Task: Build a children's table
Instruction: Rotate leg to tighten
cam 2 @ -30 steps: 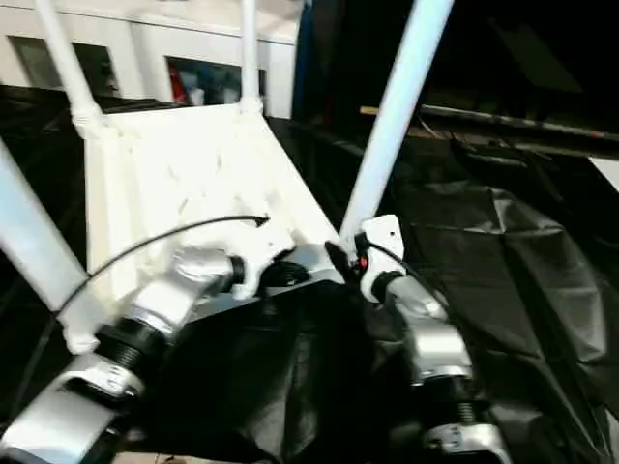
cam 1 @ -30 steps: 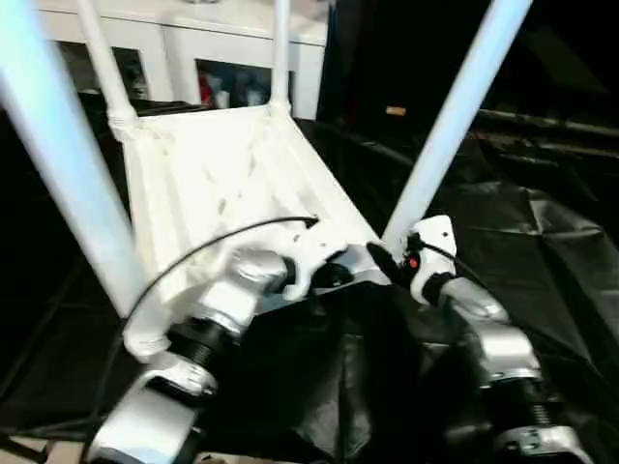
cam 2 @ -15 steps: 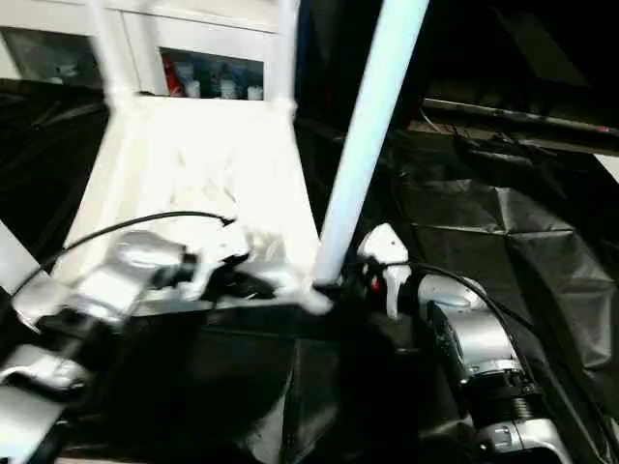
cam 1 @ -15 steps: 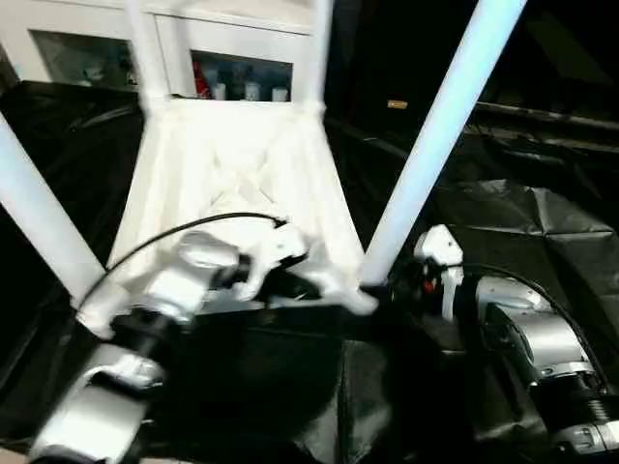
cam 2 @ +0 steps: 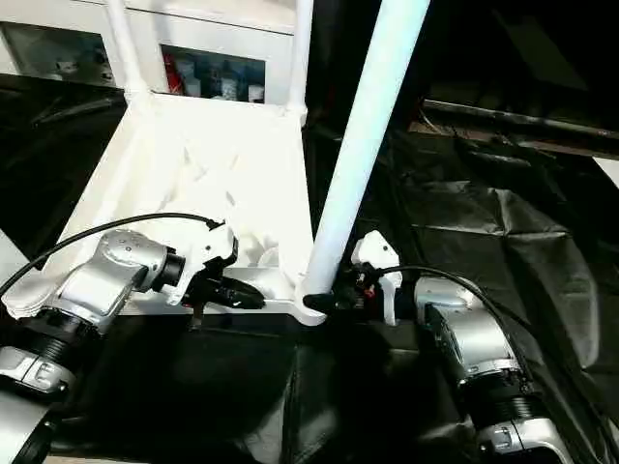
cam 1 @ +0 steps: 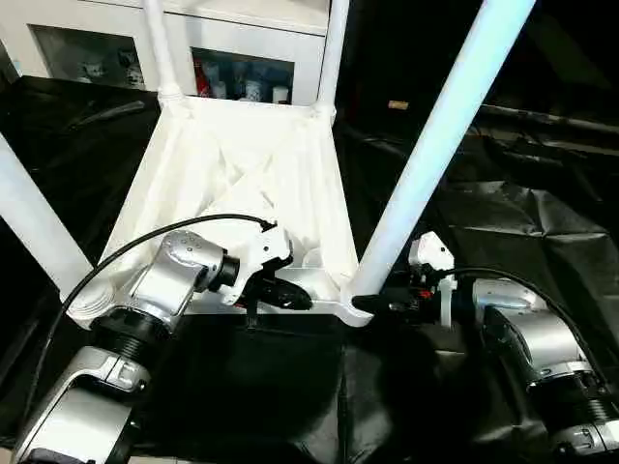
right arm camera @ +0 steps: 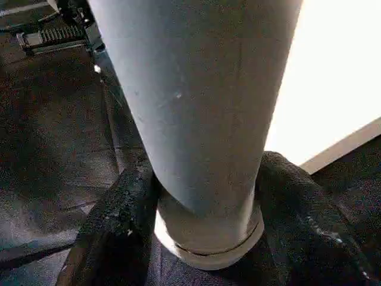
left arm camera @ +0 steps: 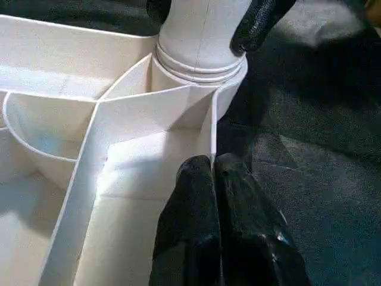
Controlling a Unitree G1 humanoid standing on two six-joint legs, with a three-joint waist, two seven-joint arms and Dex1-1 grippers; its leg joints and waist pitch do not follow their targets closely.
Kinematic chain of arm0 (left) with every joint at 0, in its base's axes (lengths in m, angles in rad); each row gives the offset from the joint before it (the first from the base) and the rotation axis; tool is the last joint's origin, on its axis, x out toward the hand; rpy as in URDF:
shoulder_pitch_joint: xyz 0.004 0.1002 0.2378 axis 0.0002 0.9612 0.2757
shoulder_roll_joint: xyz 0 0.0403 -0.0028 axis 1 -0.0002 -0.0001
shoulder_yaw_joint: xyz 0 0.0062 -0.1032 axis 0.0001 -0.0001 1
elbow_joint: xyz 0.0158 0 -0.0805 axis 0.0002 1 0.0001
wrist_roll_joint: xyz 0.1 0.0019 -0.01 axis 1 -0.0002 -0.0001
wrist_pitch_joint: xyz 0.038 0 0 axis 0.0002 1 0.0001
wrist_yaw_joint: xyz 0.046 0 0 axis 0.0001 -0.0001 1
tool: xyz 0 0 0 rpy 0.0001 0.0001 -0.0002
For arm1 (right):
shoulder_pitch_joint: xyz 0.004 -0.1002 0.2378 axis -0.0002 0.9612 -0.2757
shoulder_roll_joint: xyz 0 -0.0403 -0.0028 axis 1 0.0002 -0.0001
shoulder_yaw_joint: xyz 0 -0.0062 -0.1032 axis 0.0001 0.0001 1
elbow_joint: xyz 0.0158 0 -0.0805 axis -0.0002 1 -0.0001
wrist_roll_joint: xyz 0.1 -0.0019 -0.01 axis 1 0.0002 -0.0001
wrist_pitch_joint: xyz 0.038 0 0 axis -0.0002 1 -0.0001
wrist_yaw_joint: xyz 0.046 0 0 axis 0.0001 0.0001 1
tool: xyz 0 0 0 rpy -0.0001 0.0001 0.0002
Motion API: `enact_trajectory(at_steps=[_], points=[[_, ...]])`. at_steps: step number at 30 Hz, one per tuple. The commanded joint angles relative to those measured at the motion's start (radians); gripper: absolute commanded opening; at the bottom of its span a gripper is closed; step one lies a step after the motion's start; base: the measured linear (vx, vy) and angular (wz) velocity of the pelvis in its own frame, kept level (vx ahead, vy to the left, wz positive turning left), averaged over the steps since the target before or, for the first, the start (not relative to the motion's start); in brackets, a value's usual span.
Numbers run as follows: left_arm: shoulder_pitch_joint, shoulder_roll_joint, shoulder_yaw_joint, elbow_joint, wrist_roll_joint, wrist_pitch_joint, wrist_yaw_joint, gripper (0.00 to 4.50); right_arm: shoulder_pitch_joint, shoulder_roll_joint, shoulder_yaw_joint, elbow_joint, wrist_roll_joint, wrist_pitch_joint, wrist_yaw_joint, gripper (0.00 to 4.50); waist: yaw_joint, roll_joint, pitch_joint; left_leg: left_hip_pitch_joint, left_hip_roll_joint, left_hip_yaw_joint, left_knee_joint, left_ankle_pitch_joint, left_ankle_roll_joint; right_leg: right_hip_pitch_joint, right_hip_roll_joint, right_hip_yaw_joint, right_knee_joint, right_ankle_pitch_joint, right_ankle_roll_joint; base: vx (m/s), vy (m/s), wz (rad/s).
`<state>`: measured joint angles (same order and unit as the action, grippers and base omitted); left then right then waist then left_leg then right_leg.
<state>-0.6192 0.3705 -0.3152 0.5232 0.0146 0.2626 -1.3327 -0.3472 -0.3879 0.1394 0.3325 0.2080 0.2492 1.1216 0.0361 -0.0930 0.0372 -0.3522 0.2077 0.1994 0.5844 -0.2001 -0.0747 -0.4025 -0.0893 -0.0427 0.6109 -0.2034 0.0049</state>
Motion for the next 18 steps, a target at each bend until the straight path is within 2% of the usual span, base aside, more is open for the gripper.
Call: enact_trajectory(at_steps=[1, 3, 4, 5, 6, 8, 9, 10, 11, 12, 14, 16, 17, 18], points=[[0.001, -0.062, -0.011, 0.058, 0.033, 0.002, 0.135, 0.0, 0.03, 0.042, 0.012, 0.008, 0.005, 0.03, -0.063, 2.11, 0.001, 0.005, -0.045, 0.007, 0.029, -0.007, -0.064, -0.144, 0.059, 0.043, -0.045, 0.037, -0.063, -0.075, -0.267, 0.0, 0.0, 0.0], [-0.015, -0.111, 0.02, 0.093, 0.04, -0.003, 0.252, 0.0, 0.032, 0.091, -0.009, 0.037, -0.022, 0.034, -0.183, 2.1, 0.001, 0.006, -0.038, 0.011, 0.03, -0.008, -0.071, -0.216, 0.02, 0.035, -0.047, 0.037, -0.078, -0.195, -0.241, 0.0, 0.0, 0.0], [-0.022, -0.135, 0.03, 0.105, 0.043, -0.001, 0.301, 0.0, 0.032, 0.118, -0.02, 0.052, -0.034, 0.042, -0.246, 2.1, 0.001, 0.006, -0.039, 0.009, 0.03, -0.013, -0.072, -0.238, 0.007, 0.038, -0.049, 0.035, -0.08, -0.242, -0.227, -0.051, 0.008, 0.0], [-0.027, -0.16, 0.034, 0.115, 0.047, 0.005, 0.345, 0.0, 0.034, 0.147, -0.027, 0.062, -0.045, 0.041, -0.304, 2.09, -0.003, 0.006, -0.039, 0.009, 0.03, -0.016, -0.075, -0.266, -0.009, 0.036, -0.05, 0.035, -0.086, -0.311, -0.197, -0.051, 0.008, 0.0], [-0.034, -0.204, 0.036, 0.128, 0.054, 0.015, 0.408, 0.0, 0.034, 0.197, -0.038, 0.079, -0.059, 0.042, -0.398, 2.07, -0.007, 0.013, -0.037, 0.012, 0.029, -0.018, -0.078, -0.301, -0.026, 0.028, -0.049, 0.035, -0.095, -0.359, -0.174, -0.052, 0.008, -0.02], [-0.035, -0.219, 0.034, 0.131, 0.056, 0.018, 0.427, 0.0, 0.033, 0.215, -0.043, 0.086, -0.063, 0.044, -0.432, 2.06, -0.01, 0.006, -0.038, 0.007, 0.026, -0.025, -0.081, -0.327, -0.033, 0.033, -0.05, 0.032, -0.1, -0.426, -0.134, 0.0, 0.0, 0.0], [-0.035, -0.262, 0.027, 0.13, 0.06, 0.027, 0.463, 0.0, 0.017, 0.269, -0.065, 0.117, -0.076, 0.048, -0.542, 2.05, -0.009, 0.014, -0.038, 0.01, 0.027, -0.026, -0.081, -0.336, -0.033, 0.027, -0.051, 0.034, -0.104, -0.438, -0.122, 0.0, 0.0, 0.0], [-0.036, -0.285, 0.021, 0.13, 0.064, 0.031, 0.479, 0.0, 0.004, 0.298, -0.079, 0.139, -0.083, 0.046, -0.604, 2.05, -0.01, 0.02, -0.039, 0.013, 0.027, -0.025, -0.081, -0.34, -0.035, 0.022, -0.051, 0.035, -0.105, -0.428, -0.124, 0.0, 0.0, 0.0], [-0.036, -0.285, 0.021, 0.13, 0.064, 0.031, 0.479, 0.0, 0.004, 0.298, -0.079, 0.139, -0.083, 0.046, -0.604, 2.05, -0.018, 0.016, -0.038, 0.007, 0.026, -0.027, -0.083, -0.345, -0.043, 0.023, -0.048, 0.033, -0.104, -0.427, -0.124, 0.0, 0.0, 0.0], [-0.035, -0.31, 0.005, 0.128, 0.075, 0.034, 0.493, 0.0, -0.016, 0.331, -0.091, 0.166, -0.092, 0.037, -0.673, 2.04, -0.018, 0.016, -0.039, 0.006, 0.024, -0.028, -0.084, -0.348, -0.041, 0.026, -0.047, 0.031, -0.106, -0.435, -0.114, 0.0, 0.0, 0.0], [-0.034, -0.336, -0.014, 0.129, 0.091, 0.029, 0.506, 0.0, -0.037, 0.366, -0.101, 0.188, -0.107, 0.027, -0.738, 2.04, -0.024, 0.019, -0.039, 0.009, 0.024, -0.028, -0.083, -0.364, -0.04, 0.019, -0.047, 0.033, -0.108, -0.433, -0.115, 0.0, 0.0, 0.0], [-0.031, -0.352, -0.034, 0.124, 0.098, 0.027, 0.499, 0.0, -0.058, 0.388, -0.098, 0.201, -0.122, -0.002, -0.758, 2.04, -0.029, 0.019, -0.04, 0.008, 0.022, -0.027, -0.082, -0.368, -0.037, 0.019, -0.044, 0.032, -0.108, -0.417, -0.115, 0.0, 0.0, 0.0], [-0.03, -0.353, -0.038, 0.123, 0.099, 0.026, 0.494, 0.0, -0.063, 0.389, -0.093, 0.201, -0.122, -0.013, -0.743, 2.6, -0.032, 0.02, -0.04, 0.005, 0.023, -0.028, -0.083, -0.369, -0.032, 0.021, -0.044, 0.032, -0.107, -0.406, -0.116, 0.0, 0.0, 0.0], [-0.031, -0.35, -0.039, 0.125, 0.1, 0.026, 0.491, 0.0, -0.065, 0.387, -0.089, 0.198, -0.123, -0.02, -0.732, 2.74, -0.031, 0.02, -0.041, 0.005, 0.023, -0.027, -0.083, -0.364, -0.025, 0.022, -0.044, 0.033, -0.106, -0.392, -0.119, 0.0, 0.0, 0.0]])
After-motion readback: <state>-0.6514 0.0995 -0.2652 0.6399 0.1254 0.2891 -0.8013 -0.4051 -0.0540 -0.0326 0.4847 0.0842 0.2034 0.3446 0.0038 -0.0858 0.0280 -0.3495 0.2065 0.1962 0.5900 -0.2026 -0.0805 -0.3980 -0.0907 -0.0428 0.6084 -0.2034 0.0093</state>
